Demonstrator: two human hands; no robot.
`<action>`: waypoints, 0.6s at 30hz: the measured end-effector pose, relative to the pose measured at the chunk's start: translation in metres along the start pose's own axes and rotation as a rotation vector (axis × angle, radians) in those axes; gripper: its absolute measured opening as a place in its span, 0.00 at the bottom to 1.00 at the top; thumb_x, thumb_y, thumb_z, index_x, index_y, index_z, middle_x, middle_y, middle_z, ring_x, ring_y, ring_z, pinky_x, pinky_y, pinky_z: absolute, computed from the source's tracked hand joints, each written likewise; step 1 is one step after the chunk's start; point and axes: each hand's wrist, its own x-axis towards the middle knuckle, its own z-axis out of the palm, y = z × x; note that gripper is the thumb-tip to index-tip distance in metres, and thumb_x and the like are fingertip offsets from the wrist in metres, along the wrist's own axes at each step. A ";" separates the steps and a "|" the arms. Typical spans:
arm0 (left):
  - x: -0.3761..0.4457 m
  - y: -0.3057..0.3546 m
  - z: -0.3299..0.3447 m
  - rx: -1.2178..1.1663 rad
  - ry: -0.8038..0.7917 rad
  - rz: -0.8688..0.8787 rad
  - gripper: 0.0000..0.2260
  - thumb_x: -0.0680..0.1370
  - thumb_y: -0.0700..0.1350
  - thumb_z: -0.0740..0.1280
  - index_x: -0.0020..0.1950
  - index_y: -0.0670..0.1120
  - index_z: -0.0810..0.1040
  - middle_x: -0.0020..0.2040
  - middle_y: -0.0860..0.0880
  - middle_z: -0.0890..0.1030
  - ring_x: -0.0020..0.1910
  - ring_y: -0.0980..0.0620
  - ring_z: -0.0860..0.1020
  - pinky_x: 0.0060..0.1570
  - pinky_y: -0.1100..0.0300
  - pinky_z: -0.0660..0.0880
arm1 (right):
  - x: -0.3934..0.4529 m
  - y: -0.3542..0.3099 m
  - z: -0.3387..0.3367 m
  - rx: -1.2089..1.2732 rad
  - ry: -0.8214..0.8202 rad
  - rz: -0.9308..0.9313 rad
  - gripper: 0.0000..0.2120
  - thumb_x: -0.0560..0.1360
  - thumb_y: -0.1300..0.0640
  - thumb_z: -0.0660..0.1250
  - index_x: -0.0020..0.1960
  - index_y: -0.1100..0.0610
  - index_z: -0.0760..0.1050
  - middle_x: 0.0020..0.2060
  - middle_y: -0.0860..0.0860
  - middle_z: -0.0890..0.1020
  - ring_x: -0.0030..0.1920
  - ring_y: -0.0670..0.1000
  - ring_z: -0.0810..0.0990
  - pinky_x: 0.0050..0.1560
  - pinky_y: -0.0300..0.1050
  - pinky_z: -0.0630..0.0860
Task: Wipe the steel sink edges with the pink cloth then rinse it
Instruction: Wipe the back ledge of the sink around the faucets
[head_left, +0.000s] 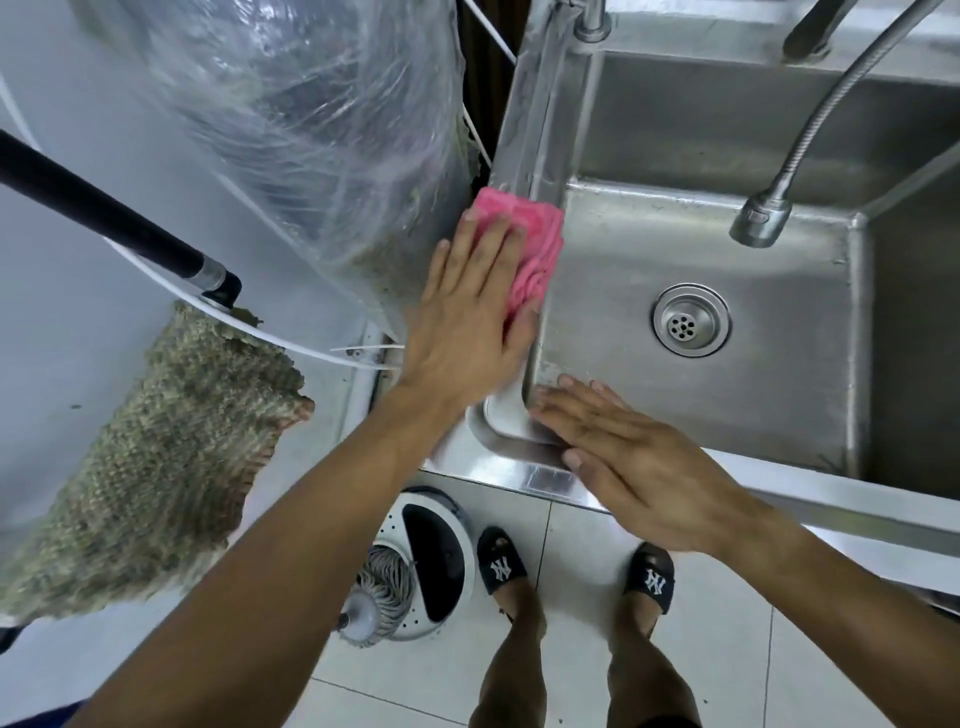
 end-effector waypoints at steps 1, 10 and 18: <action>-0.018 0.008 0.002 -0.035 -0.001 -0.058 0.31 0.84 0.53 0.54 0.84 0.41 0.54 0.84 0.43 0.53 0.84 0.42 0.46 0.82 0.43 0.47 | 0.005 0.007 -0.010 0.045 0.061 0.040 0.23 0.86 0.54 0.54 0.79 0.59 0.66 0.80 0.51 0.65 0.82 0.49 0.58 0.82 0.55 0.56; -0.077 0.026 0.017 -0.051 0.010 -0.179 0.30 0.85 0.47 0.56 0.84 0.40 0.50 0.85 0.42 0.49 0.84 0.45 0.46 0.79 0.41 0.55 | 0.164 0.076 -0.064 -0.409 -0.193 -0.313 0.27 0.87 0.45 0.44 0.84 0.52 0.54 0.84 0.53 0.53 0.84 0.55 0.46 0.83 0.58 0.48; -0.074 0.027 0.019 0.014 -0.018 -0.194 0.29 0.85 0.48 0.55 0.84 0.41 0.50 0.85 0.44 0.49 0.84 0.45 0.47 0.79 0.41 0.55 | 0.170 0.083 -0.032 -0.203 0.175 -0.065 0.25 0.88 0.47 0.45 0.81 0.54 0.63 0.81 0.55 0.63 0.83 0.56 0.55 0.82 0.60 0.54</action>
